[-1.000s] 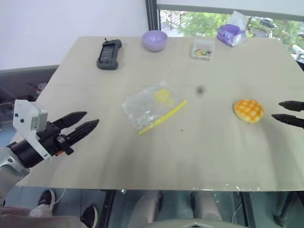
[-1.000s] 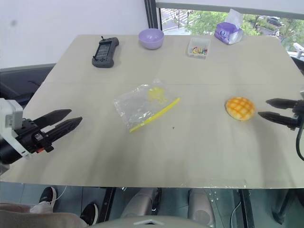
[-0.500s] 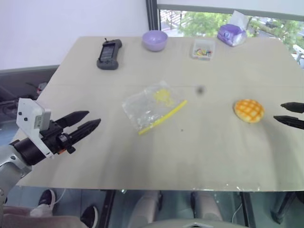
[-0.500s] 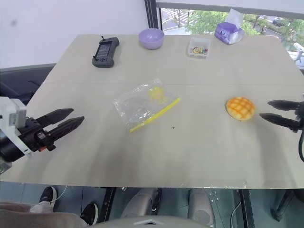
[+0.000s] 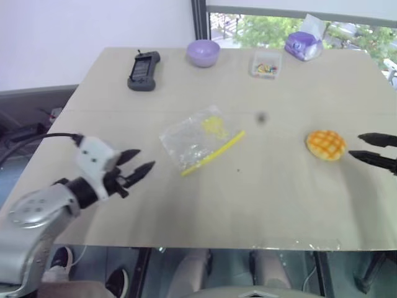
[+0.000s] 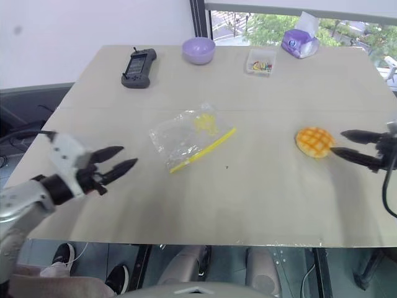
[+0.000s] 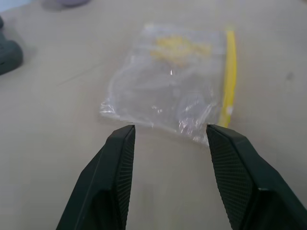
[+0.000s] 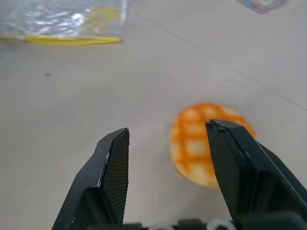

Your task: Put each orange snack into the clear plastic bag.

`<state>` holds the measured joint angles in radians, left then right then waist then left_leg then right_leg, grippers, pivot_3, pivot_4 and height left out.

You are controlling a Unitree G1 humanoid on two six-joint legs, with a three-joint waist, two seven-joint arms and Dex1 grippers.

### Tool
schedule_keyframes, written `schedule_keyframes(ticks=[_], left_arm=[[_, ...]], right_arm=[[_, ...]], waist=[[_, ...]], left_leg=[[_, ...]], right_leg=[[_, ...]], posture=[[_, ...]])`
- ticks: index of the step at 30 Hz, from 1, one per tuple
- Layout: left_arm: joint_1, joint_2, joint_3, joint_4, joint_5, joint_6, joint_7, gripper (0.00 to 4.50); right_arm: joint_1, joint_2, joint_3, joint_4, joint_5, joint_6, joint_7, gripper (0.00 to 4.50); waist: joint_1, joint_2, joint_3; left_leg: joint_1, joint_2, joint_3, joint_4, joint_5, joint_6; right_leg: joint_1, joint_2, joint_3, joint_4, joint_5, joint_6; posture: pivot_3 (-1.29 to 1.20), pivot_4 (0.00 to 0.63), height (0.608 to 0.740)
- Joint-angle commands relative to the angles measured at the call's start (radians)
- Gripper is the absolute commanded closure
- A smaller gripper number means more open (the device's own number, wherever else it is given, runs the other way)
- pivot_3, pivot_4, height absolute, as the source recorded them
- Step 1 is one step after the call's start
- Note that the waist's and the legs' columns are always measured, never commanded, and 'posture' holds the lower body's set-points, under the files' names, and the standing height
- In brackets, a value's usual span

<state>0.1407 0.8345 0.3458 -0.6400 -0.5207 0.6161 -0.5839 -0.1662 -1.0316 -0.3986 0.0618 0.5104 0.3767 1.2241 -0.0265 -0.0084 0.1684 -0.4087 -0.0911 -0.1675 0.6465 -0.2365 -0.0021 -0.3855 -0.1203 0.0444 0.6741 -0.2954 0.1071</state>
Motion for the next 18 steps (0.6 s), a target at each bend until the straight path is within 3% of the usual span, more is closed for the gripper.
schedule_keyframes(ticks=[1,7,13,18], left_arm=[[-0.041,0.007,-0.129,0.043,0.172,-0.130,0.015,2.01],[-0.104,0.031,-0.271,0.216,0.448,-0.401,0.020,2.01],[-0.184,-0.001,-0.325,0.368,0.580,-0.616,0.039,2.01],[-0.248,-0.009,-0.382,0.464,0.660,-0.749,0.018,2.01]], right_arm=[[-0.029,0.012,0.007,-0.058,0.020,0.023,-0.029,1.75],[-0.038,0.039,0.002,-0.138,0.107,0.119,-0.042,1.75],[0.010,0.049,-0.037,-0.298,0.336,0.308,0.000,1.75],[0.015,0.038,-0.038,-0.319,0.374,0.353,-0.010,1.75]], waist=[[0.003,0.000,0.000],[0.014,0.000,0.000],[0.017,0.000,0.000],[0.018,0.000,0.000]], left_leg=[[0.000,0.000,0.000,0.000,0.000,0.000],[-0.001,0.000,-0.001,-0.001,0.000,0.000],[-0.003,-0.001,-0.004,-0.001,0.000,0.000],[-0.003,-0.001,-0.004,0.000,0.000,0.000]], right_leg=[[0.000,0.000,0.000,0.000,0.000,0.000],[-0.001,0.000,0.000,-0.001,0.000,0.000],[-0.001,-0.001,-0.002,-0.002,0.000,0.000],[-0.001,-0.001,-0.003,-0.002,0.000,0.000]], posture=[[0.00,0.150,0.740],[0.00,0.150,0.740],[0.00,0.150,0.740],[0.00,0.150,0.740]])
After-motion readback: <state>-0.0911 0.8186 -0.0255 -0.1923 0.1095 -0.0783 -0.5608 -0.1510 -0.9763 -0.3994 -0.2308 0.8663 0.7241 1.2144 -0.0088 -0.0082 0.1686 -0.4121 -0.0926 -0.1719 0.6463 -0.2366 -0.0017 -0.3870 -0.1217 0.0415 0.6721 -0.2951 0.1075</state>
